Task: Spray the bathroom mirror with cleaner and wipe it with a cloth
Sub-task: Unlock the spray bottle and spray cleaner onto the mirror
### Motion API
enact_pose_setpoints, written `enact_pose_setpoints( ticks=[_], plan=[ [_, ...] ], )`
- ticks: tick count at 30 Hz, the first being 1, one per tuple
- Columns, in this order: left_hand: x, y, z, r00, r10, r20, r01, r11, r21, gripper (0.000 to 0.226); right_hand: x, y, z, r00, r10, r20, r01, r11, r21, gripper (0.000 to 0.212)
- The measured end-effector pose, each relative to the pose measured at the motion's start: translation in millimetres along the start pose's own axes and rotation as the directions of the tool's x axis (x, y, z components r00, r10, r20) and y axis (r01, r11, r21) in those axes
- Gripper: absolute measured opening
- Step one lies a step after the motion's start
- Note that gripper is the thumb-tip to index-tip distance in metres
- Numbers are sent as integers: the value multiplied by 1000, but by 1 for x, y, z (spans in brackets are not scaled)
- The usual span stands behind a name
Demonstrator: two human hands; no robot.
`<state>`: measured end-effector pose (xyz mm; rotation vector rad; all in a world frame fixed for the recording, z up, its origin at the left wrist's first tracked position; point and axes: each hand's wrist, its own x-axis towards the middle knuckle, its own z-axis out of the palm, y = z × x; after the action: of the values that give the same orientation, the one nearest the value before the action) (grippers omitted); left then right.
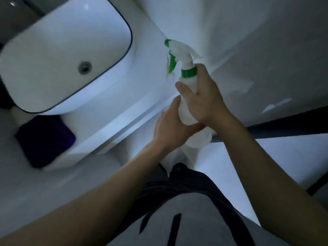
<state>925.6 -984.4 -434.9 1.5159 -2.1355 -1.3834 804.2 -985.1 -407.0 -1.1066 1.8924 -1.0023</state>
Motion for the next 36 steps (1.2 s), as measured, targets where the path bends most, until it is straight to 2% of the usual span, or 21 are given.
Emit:
enact_pose_setpoints(
  ticks=[5, 8, 11, 14, 17, 22, 24, 26, 29, 34, 36],
  plan=[
    [-13, 13, -78, 992, -9, -126, 14, 999, 42, 73, 12, -52, 12, 995, -100, -1, 98, 979, 180, 33],
    [-14, 10, -124, 982, -22, -187, 28, 999, 30, 42, 24, -72, 26, 995, -91, -30, 95, 952, 292, 26],
    [-13, 5, -160, 960, -60, -272, 44, 997, -65, 12, 34, -91, 44, 998, -62, -13, 62, 921, 385, 33],
    [-8, 1, -189, 923, -121, -364, 34, 971, -235, 15, 47, -112, 64, 996, -84, 2, 76, 909, 410, 41],
    [2, -5, -220, 892, -159, -422, 18, 948, -319, 22, 62, -137, 88, 994, -107, 17, 92, 912, 399, 46],
    [24, -17, -271, 787, -191, -587, -97, 901, -423, 22, 92, -190, 133, 986, -136, 99, 83, 903, 421, 54],
    [33, -17, -301, 757, -183, -628, -193, 855, -482, 27, 106, -213, 152, 974, -183, 136, 110, 899, 424, 69],
    [40, -17, -334, 771, -151, -619, -286, 787, -547, 25, 119, -232, 171, 956, -239, 171, 154, 903, 401, 79],
    [52, -20, -369, 798, -102, -594, -362, 707, -608, 19, 137, -252, 190, 945, -270, 185, 186, 909, 374, 73],
    [75, -35, -372, 821, -140, -553, -314, 698, -643, 19, 156, -234, 212, 962, -181, 206, 80, 904, 420, 58],
    [84, -35, -367, 817, -155, -555, -302, 706, -641, 18, 162, -221, 217, 967, -211, 146, 133, 898, 418, 55]
  ],
)
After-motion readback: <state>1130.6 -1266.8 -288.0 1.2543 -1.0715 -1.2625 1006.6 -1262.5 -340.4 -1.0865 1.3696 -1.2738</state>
